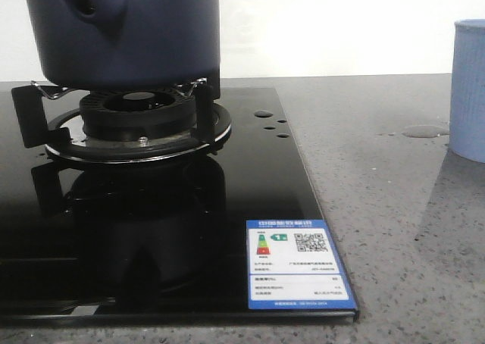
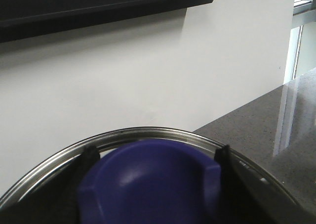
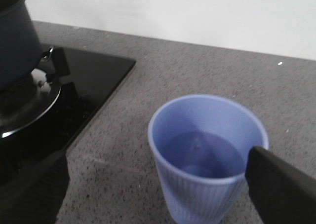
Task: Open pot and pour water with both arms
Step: 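Move the right gripper down around the light blue cup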
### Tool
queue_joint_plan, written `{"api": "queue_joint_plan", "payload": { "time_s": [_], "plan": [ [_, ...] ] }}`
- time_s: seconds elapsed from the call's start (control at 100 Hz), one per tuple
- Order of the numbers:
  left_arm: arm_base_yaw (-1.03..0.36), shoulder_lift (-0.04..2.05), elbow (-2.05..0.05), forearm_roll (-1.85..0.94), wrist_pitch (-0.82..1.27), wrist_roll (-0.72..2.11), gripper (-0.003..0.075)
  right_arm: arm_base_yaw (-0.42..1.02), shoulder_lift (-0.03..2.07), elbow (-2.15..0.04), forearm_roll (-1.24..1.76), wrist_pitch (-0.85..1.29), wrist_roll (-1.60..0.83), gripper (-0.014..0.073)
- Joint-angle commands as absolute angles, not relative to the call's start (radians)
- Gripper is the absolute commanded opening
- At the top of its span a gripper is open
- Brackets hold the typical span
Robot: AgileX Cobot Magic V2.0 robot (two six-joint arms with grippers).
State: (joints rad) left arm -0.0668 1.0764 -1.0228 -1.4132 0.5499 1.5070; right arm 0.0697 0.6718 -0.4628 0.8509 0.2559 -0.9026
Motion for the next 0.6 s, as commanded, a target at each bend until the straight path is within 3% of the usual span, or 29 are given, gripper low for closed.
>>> {"api": "queue_joint_plan", "payload": {
  "time_s": [0.0,0.21,0.59],
  "plan": [
    [-0.063,1.052,-1.055,-1.482,0.536,1.497,0.0253,0.072,0.668,-0.462,0.868,0.151,-0.901,0.0654],
    [-0.065,1.052,-1.055,-1.486,0.536,1.497,0.0253,0.072,0.672,-0.382,0.936,0.030,-0.901,0.0654],
    [-0.065,1.052,-1.055,-1.503,0.540,1.497,0.0253,0.113,0.777,-0.380,1.029,0.024,-0.901,0.0654]
  ]
}}
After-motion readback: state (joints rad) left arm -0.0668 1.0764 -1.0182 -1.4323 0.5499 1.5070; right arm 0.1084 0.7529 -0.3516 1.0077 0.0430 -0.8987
